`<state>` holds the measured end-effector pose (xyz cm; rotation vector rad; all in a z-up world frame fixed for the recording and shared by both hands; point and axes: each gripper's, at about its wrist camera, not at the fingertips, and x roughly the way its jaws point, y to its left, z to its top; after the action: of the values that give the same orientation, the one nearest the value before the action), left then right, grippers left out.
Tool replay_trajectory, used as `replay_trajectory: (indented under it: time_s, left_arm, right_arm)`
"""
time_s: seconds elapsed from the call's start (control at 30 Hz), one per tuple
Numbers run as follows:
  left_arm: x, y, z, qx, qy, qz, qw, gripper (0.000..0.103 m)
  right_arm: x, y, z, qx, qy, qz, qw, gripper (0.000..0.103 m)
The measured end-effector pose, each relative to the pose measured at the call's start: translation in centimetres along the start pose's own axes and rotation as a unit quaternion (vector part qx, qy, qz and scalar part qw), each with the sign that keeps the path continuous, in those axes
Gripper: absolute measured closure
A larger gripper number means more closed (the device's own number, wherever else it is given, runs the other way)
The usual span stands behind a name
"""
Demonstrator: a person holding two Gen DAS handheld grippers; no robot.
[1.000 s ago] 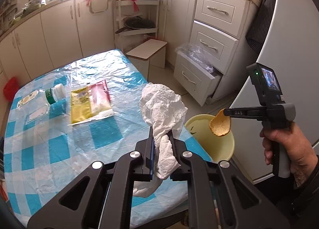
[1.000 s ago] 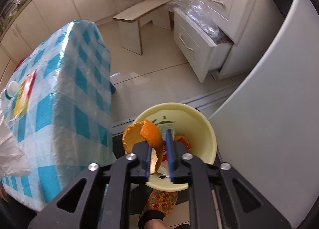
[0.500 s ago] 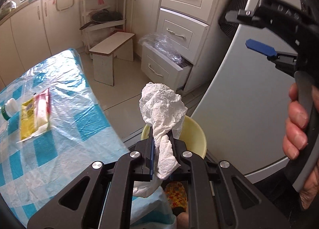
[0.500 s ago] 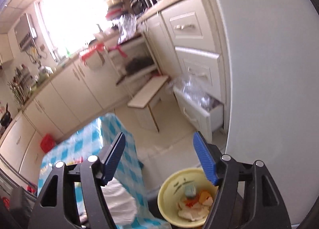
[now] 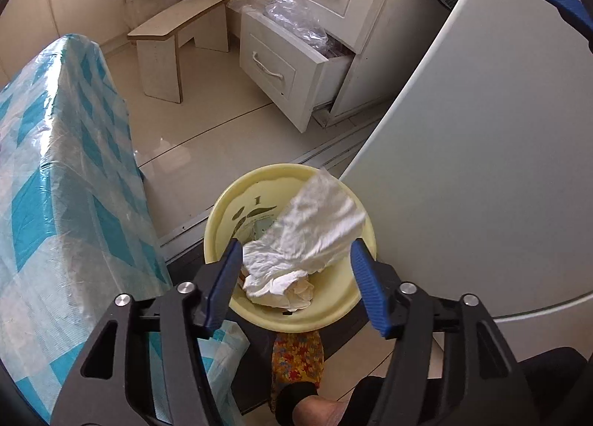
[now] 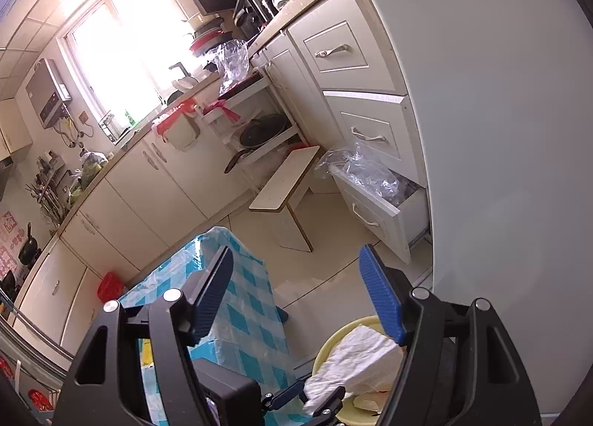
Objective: Collect trash
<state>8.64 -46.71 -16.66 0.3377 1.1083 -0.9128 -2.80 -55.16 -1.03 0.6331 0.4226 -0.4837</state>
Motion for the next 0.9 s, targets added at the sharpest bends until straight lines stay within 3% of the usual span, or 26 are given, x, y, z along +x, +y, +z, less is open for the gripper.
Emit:
replay_trajectory:
  time_s: [0.2, 0.33, 0.6, 0.9]
  left_arm:
    - [-3.1, 1.7, -0.7, -0.022, -0.016, 0.001, 0.9996, 0.035]
    - [-7.2, 3.2, -2.3, -0.027, -0.052, 0.043, 0.9974, 0.024]
    - [-14.6, 8.7, -6.2, -0.077, -0.090, 0.110, 0.9869, 0.021]
    - [-19.0, 14.2, -10.0, -0.117, -0.107, 0.140, 0.9774, 0.019]
  right_arm:
    - [0.1, 0.2, -0.1, -0.001, 0.000, -0.002, 1.000, 0.035]
    - [0.6, 0.8, -0.4, -0.011, 0.008, -0.008, 1.000, 0.034]
    - [1.9, 3.8, -1.8, -0.053, 0.028, -0.012, 0.998, 0.030]
    - [3.6, 8.4, -4.1, -0.113, 0.049, 0.000, 0.992, 0.025]
